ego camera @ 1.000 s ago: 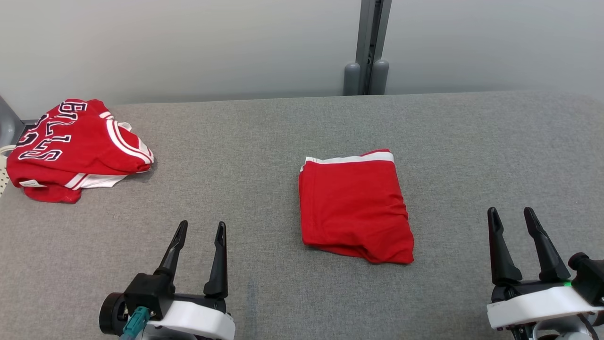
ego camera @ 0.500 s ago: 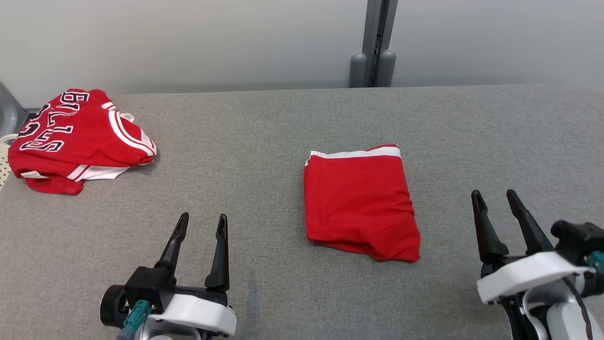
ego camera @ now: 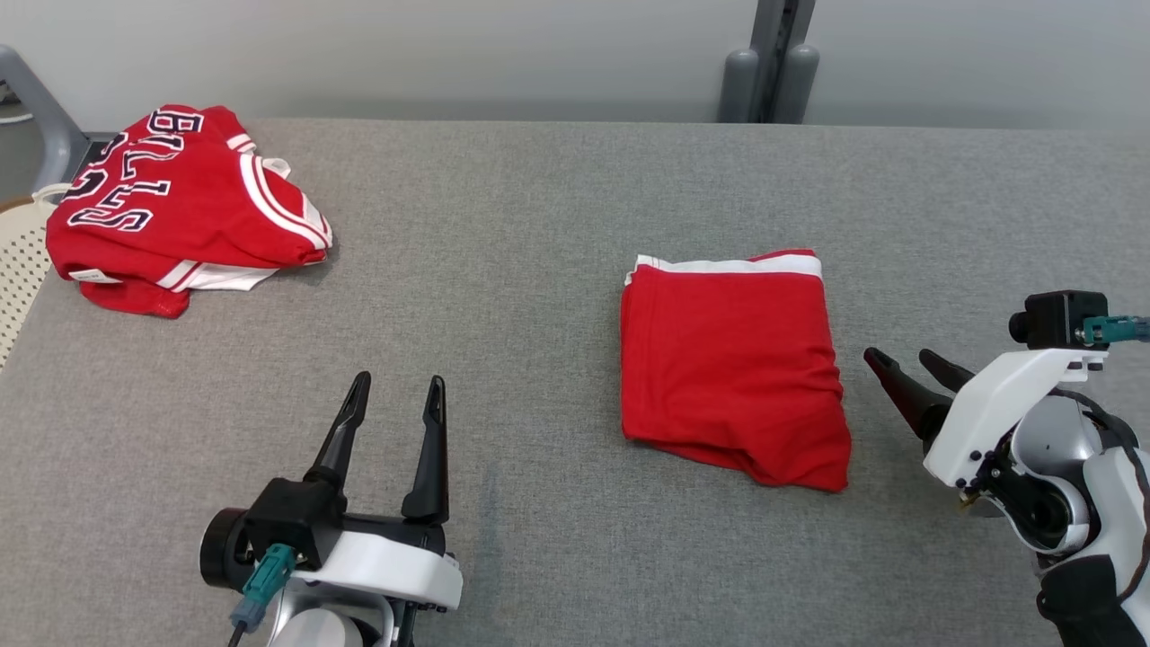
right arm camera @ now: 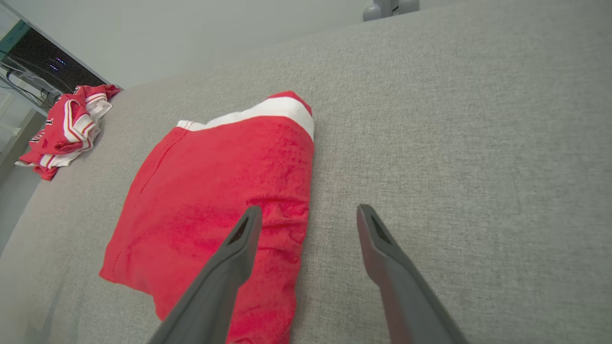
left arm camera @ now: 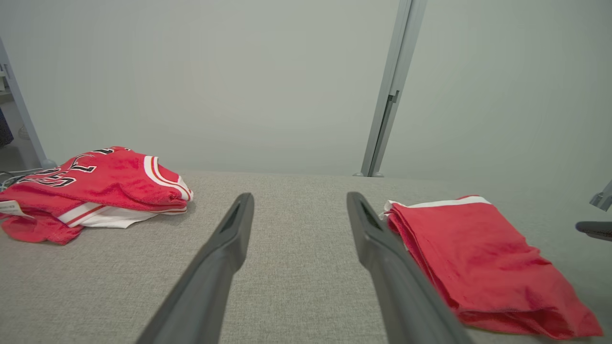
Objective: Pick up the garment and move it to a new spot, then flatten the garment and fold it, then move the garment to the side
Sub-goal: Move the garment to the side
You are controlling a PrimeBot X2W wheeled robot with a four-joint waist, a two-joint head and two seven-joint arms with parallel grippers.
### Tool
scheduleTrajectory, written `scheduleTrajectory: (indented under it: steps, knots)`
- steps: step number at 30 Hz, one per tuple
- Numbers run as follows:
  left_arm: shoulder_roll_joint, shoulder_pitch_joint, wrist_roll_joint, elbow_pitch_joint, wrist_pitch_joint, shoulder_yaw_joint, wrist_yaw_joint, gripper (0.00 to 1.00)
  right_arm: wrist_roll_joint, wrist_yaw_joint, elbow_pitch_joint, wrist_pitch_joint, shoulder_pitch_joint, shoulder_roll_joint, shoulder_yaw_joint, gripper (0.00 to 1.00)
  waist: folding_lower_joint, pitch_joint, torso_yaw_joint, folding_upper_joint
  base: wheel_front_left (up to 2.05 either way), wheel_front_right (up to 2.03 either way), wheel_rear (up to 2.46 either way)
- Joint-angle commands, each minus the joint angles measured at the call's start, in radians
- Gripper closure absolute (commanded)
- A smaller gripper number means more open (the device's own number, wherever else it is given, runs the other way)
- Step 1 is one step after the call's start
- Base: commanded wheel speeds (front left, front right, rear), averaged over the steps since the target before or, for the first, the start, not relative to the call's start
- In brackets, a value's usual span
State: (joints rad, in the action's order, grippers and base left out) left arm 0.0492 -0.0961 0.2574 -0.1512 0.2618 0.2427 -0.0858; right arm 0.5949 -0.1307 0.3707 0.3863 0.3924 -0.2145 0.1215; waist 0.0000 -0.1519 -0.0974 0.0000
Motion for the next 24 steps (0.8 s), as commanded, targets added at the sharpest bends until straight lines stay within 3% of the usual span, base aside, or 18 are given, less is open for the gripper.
scheduleTrajectory:
  steps: [1,8,17,18,19,24]
  knots:
    - [0.003,-0.022,0.007,0.004,0.005,0.001,-0.005,0.00,0.028,0.000,0.026,0.037,0.023,-0.016,0.007,0.00,0.0000,-0.016,-0.015,0.0000,0.00,0.00,0.00]
    - [0.003,-0.041,0.012,0.005,0.005,0.012,-0.008,0.00,0.120,0.000,0.149,0.114,0.102,-0.048,0.052,0.00,0.0000,-0.044,-0.051,0.0000,0.00,0.00,0.00]
    - [0.003,-0.046,0.013,0.000,0.005,0.019,-0.007,0.00,0.203,0.000,0.273,0.115,0.162,-0.051,0.132,0.01,0.0000,-0.052,-0.073,0.0000,0.00,0.00,0.00]
    - [0.003,-0.046,0.012,0.000,0.005,0.018,-0.007,0.00,0.208,0.000,0.286,0.110,0.169,-0.050,0.140,0.12,0.0000,-0.053,-0.074,0.0000,0.00,0.00,0.00]
    - [0.003,-0.044,0.011,0.001,0.005,0.020,-0.007,0.00,0.221,0.000,0.309,0.103,0.180,-0.048,0.162,0.53,0.0000,-0.055,-0.074,0.0000,0.00,0.00,0.00]
    - [0.003,-0.039,0.006,-0.001,0.005,0.022,-0.005,0.00,0.256,0.000,0.358,0.072,0.210,-0.046,0.205,0.68,0.0000,-0.060,-0.070,0.0000,0.00,0.00,0.00]
